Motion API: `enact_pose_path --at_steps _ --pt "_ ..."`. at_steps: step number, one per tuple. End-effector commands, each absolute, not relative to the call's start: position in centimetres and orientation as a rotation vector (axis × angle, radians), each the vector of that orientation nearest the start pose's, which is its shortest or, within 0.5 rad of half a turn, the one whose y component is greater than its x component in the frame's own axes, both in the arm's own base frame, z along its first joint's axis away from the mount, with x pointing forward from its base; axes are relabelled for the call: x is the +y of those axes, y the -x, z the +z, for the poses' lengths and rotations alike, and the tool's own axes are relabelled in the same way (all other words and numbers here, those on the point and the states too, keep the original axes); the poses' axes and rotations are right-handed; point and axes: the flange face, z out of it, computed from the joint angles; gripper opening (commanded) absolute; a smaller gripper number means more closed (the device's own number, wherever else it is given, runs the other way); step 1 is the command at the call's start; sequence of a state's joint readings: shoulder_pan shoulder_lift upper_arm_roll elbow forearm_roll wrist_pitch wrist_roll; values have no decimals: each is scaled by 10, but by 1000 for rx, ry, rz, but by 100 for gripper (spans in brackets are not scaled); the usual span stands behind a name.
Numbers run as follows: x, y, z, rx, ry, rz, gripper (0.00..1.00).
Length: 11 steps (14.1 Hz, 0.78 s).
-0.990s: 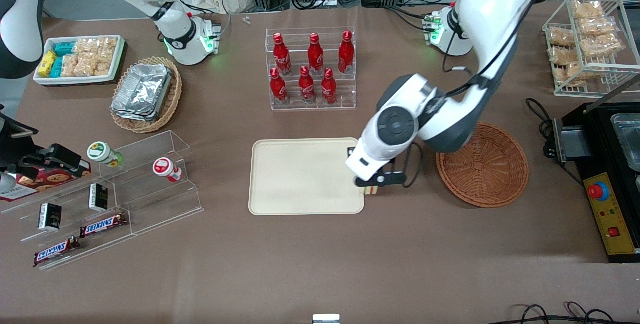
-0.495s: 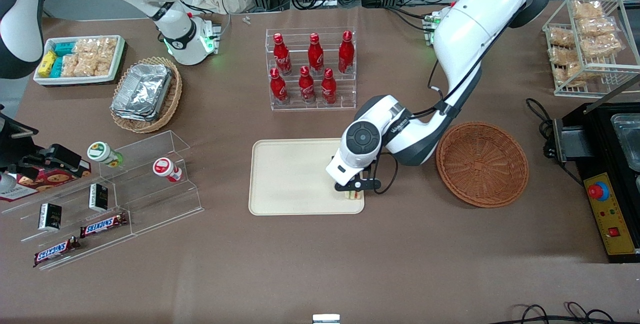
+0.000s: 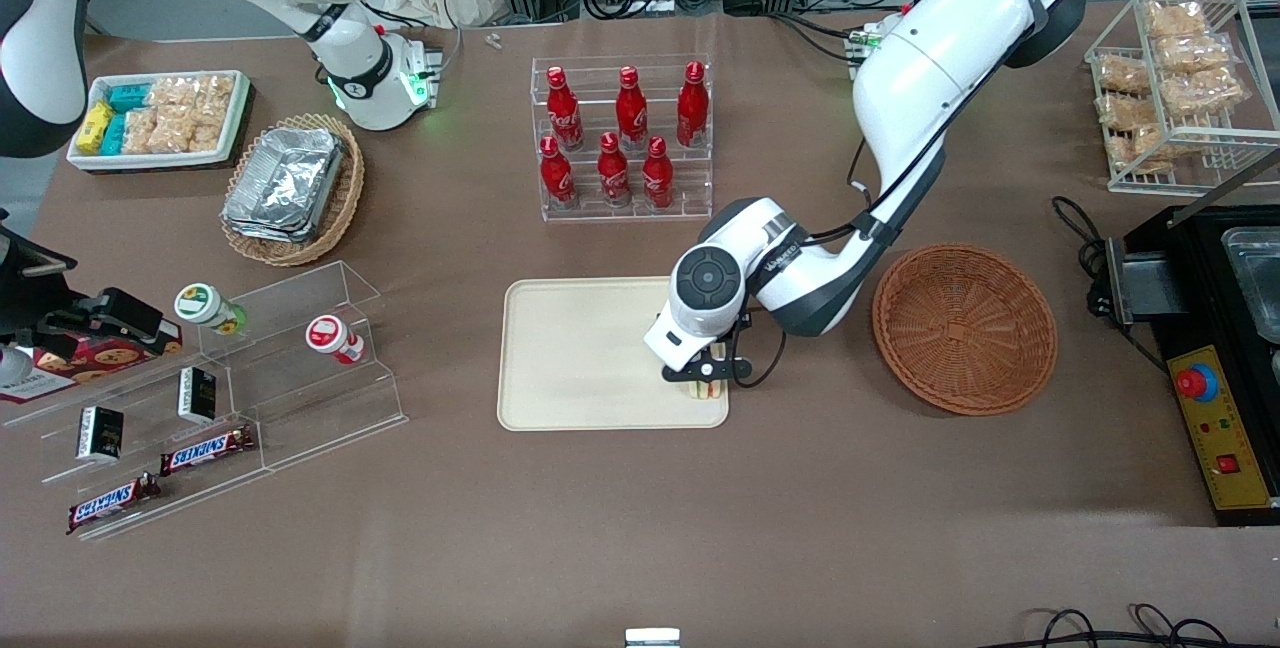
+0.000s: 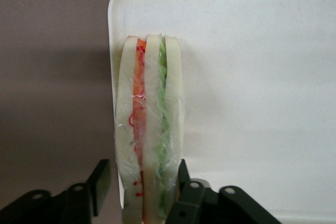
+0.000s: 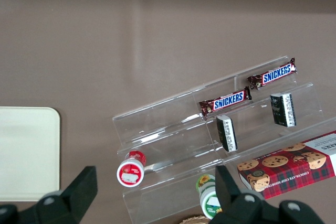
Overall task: Place sandwich from basket to tray
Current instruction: 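Open the left gripper to release the sandwich and withdraw upward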
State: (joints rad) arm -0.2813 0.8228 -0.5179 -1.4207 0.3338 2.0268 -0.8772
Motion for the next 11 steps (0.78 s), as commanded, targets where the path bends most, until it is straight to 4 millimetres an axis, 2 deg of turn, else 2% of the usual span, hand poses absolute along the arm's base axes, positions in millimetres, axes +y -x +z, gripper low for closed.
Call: enact_pose_path --at_steps 1,3,4,6,7,9,10,11 --pt "-447 -565 259 -76 3113 142 100" --pt "-441 -572 297 -104 3125 70 100" --pt "-422 -581 317 -165 3098 63 100" --pt "-365 -602 357 -270 3043 89 100" --pt "-351 -604 379 -294 3044 94 100" --pt "-337 -599 415 -224 3027 67 100" --pt "-310 -608 429 -214 3010 62 100" --pt "-298 -606 448 -179 3007 63 100"
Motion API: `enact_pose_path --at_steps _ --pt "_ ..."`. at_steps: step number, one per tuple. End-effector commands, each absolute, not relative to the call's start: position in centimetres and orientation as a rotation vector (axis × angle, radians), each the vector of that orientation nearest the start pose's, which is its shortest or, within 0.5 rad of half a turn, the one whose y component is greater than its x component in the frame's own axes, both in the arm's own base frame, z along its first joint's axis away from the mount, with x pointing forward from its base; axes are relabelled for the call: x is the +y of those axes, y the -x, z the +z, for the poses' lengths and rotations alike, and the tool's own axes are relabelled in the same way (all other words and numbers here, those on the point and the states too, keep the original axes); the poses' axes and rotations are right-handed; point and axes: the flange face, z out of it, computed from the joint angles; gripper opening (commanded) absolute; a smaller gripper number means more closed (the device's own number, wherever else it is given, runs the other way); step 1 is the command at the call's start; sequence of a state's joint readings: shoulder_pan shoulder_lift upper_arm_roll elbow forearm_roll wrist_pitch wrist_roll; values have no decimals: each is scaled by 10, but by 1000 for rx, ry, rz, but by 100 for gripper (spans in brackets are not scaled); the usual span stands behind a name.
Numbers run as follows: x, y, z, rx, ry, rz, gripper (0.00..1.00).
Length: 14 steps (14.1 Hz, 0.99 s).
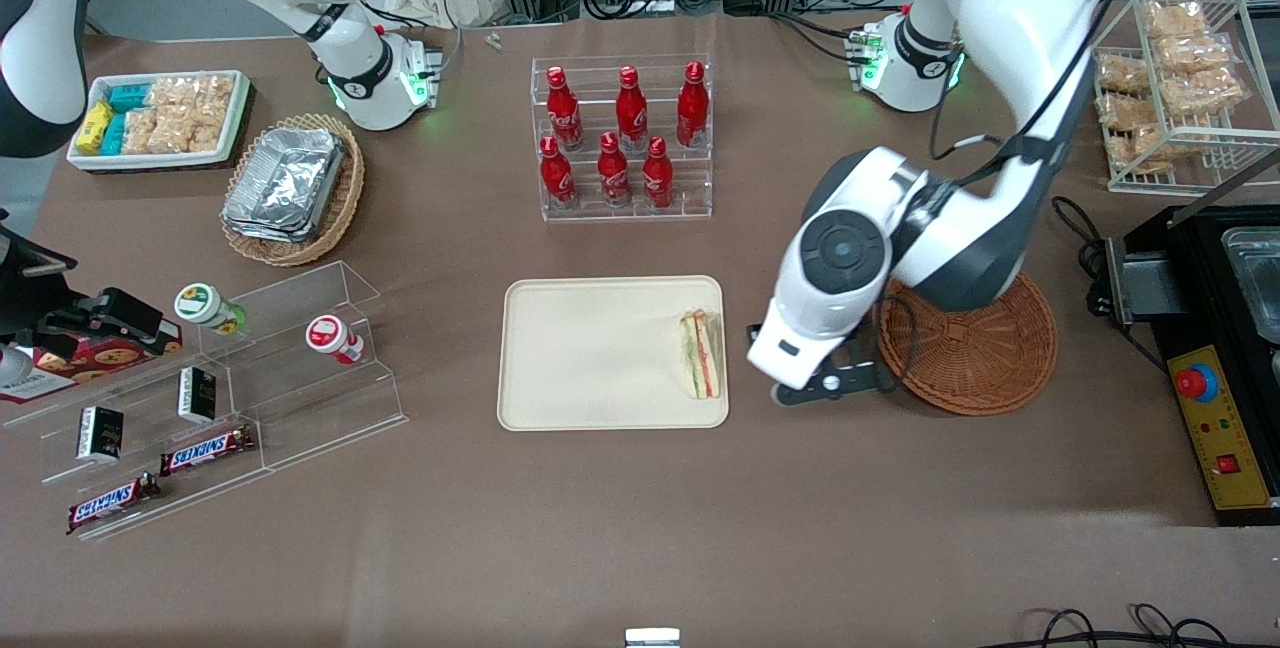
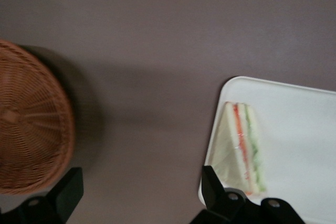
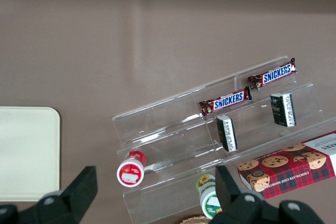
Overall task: Place sandwich from basket to tray
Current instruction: 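Open the left gripper to release the sandwich and withdraw upward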
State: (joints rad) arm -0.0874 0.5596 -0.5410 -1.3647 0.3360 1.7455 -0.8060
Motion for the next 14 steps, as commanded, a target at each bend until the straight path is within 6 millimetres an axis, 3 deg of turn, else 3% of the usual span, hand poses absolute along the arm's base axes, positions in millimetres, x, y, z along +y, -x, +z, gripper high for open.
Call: enact_pose_path --at_steps 1,4,7,9,10,12,14 --pt "-270 -610 466 -195 2993 81 100" --pt "-180 -618 522 -120 3051 106 100" --pt "-93 -623 539 102 3115 163 100" --pt "-58 -626 533 299 3098 184 100" --pt "-51 -626 535 373 3092 186 100" --pt "-25 -627 537 412 3069 205 100" --pt "-19 -630 544 558 2974 192 100"
